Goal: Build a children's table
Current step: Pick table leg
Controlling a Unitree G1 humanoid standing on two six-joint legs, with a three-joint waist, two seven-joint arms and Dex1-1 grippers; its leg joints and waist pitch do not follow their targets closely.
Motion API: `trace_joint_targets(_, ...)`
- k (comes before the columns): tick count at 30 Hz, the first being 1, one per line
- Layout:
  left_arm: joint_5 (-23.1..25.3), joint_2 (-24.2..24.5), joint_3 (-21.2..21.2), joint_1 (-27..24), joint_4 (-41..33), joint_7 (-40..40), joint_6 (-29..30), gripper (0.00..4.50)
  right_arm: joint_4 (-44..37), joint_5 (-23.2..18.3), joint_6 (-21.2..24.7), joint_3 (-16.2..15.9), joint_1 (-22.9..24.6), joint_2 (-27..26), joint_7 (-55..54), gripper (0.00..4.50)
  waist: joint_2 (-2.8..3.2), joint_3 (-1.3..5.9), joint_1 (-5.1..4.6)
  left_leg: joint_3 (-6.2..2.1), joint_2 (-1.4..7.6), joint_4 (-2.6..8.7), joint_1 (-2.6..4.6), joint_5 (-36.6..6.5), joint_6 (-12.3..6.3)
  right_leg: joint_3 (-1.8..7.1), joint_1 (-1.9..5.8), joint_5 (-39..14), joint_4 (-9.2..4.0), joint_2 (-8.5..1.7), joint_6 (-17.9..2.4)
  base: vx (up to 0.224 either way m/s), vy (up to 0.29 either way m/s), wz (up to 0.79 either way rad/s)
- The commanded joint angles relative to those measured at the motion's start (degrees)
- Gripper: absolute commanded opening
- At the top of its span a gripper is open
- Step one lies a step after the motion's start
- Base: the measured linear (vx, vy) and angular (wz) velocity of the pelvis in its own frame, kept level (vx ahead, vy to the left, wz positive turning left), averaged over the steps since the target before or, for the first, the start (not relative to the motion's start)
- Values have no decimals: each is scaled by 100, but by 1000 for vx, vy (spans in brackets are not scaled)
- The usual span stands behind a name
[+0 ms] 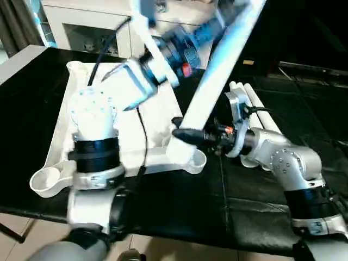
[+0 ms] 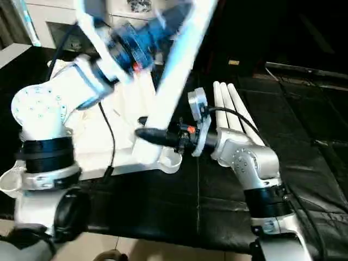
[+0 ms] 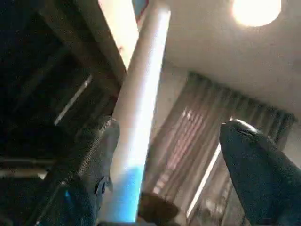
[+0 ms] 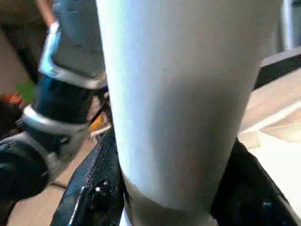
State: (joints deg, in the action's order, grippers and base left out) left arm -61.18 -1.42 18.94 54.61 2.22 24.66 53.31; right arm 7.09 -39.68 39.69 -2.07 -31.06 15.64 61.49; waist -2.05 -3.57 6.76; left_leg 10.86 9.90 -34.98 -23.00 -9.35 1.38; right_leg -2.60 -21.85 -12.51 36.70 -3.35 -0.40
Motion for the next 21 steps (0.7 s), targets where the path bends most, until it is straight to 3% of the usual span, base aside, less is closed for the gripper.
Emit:
trace_joint_targets(1, -115, -93, 170, 116, 39, -225, -147, 381, -45, -90, -105, 241, 31, -99, -215, 196, 60, 432, 18, -178, 333, 385, 185, -860, 120, 238, 262, -185, -433, -498, -1331, 0, 0, 0)
trace_joint_targets(4, -306, -169, 390, 123, 88, -429, -254, 381, -45, -65, -218, 339, 64, -198, -382, 196, 58, 435, 17, -175, 328, 379, 189, -878, 124, 236, 266, -194, -435, -507, -1343, 0, 0, 0)
trace_joint_targets(5, -381, -159, 533, 130, 128, -531, -343, 381, -38, 0, -321, 371, 88, -252, -506, 196, 90, 429, 12, -181, 333, 391, 184, -899, 152, 236, 253, -203, -435, -499, -1335, 0, 0, 0)
trace_joint_targets(8, 134, 192, 625, 50, 270, -752, -597, 381, -26, 366, -766, 382, 141, -383, -938, 196, 80, 424, -10, -185, 328, 414, 200, -1037, 250, 241, 239, -400, -464, -486, -1169, 0, 0, 0)
trace_joint_targets(10, 321, 300, 595, 21, 319, -831, -633, 381, -33, 402, -818, 386, 145, -411, -997, 196, 93, 420, -22, -191, 326, 426, 210, -1094, 278, 243, 233, -505, -464, -477, -1068, 0, 0, 0)
trace_joint_targets(11, 1508, 889, -52, -109, 628, -797, -1057, 381, -77, 439, -878, 362, 159, -458, -1079, 196, 100, 416, -26, -216, 344, 456, 226, -1191, 284, 253, 215, -712, -512, -476, -827, 0, 0, 0)
trace_joint_targets(12, 1508, 889, -52, -109, 628, -797, -1057, 381, -77, 439, -878, 362, 159, -458, -1079, 196, 110, 419, -35, -220, 342, 461, 230, -1213, 298, 257, 205, -772, -488, -466, -712, 0, 0, 0)
trace_joint_targets(13, 2488, 1393, -813, -229, 797, -583, -1390, 381, -121, 552, -954, 276, 173, -460, -1115, 196, 113, 413, -31, -223, 352, 474, 239, -1213, 335, 255, 199, -838, -501, -485, -661, 0, 0, 0)
trace_joint_targets(14, 2573, 1436, -918, -242, 794, -553, -1406, 381, -125, 592, -969, 248, 175, -455, -1123, 195, 129, 419, -13, -244, 372, 485, 243, -1210, 342, 261, 182, -875, -514, -496, -575, 0, 0, 0)
trace_joint_targets(15, 2882, 1596, -1327, -292, 772, -444, -1460, 381, -136, 765, -1035, 127, 181, -432, -1162, 195, 140, 431, -22, -244, 373, 491, 238, -1131, 403, 254, 186, -746, -475, -495, -560, 0, 0, 0)
trace_joint_targets(17, 2935, 1614, -1430, -297, 736, -425, -1457, 381, -110, 862, -1085, 68, 176, -413, -1193, 195, 167, 449, -18, -211, 368, 466, 260, -993, 484, 242, 166, -329, -423, -484, -754, 0, 0, 0)
trace_joint_targets(19, 3055, 1622, -1951, -299, 461, -324, -1354, 381, 130, 1426, -1421, -256, 111, -326, -1421, 195, 143, 469, 14, -206, 368, 448, 230, -728, 506, 221, 188, 168, -363, -488, -948, 0, 0, 0)
trace_joint_targets(21, 3031, 1583, -2184, -305, 354, -214, -1334, 381, 277, 1597, -1594, -340, 61, -353, -1512, 195, 112, 457, 24, -169, 335, 442, 201, -665, 462, 226, 211, 371, -349, -504, -1134, 0, 0, 0)
